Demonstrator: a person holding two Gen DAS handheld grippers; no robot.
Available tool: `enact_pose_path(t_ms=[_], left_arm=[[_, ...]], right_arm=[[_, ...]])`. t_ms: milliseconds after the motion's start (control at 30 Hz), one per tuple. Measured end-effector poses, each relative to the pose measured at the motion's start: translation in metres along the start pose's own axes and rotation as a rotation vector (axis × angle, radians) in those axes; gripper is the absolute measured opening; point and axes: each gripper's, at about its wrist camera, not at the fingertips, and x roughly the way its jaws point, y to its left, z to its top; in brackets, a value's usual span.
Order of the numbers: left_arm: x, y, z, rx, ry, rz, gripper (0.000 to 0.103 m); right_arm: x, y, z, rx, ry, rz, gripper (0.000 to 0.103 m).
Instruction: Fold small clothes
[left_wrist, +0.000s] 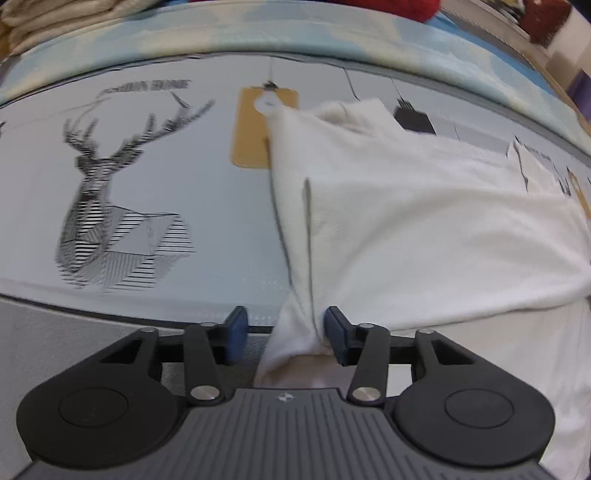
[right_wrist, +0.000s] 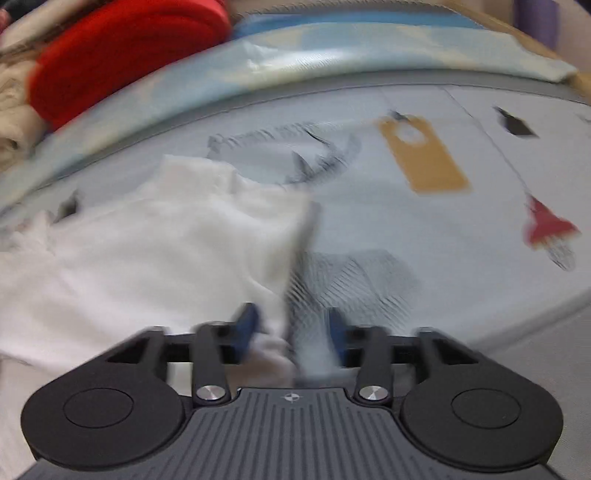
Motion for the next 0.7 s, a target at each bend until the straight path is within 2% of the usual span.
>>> enact_pose_path(t_ms=[67, 100, 200, 367, 467, 567, 633, 700], left_arm=[[-0.02, 0.001, -0.002, -0.022, -0.062, -0.014, 0.051], [-0.031, 0.0, -0.005, -0.013, -0.1, -0.018, 0.051], [-0.057, -0.009, -0.016, 0.057, -0.171, 0.012, 0.051], [-0.093, -0.025, -0.054, 0.216, -0.23, 0.011, 0.051], [-0.112, -0.03, -0.082, 0.276, -0.246, 0.007, 0.051], [-0.13, -0.025, -0.11, 0.26, -0.261, -0.031, 0.051], [-0.143, -0.026, -0.128, 0.276, -0.259, -0.036, 0.046], [-0.159, -0.028, -0.15, 0.297, -0.296, -0.03, 0.039]], right_arm=[[-0.023, 0.001, 0.0, 0.028, -0.03, -0.02, 0.048], [-0.043, 0.002, 0.0, 0.031, -0.08, -0.027, 0.048], [-0.092, 0.008, -0.007, 0.019, -0.184, -0.012, 0.048], [-0.164, 0.007, -0.043, -0.02, -0.278, 0.0, 0.049], [-0.202, 0.004, -0.078, -0.011, -0.335, 0.014, 0.049], [-0.23, -0.001, -0.117, 0.036, -0.323, 0.021, 0.049], [-0.242, -0.007, -0.147, 0.074, -0.347, 0.043, 0.049], [-0.244, -0.014, -0.176, 0.102, -0.308, 0.024, 0.049]])
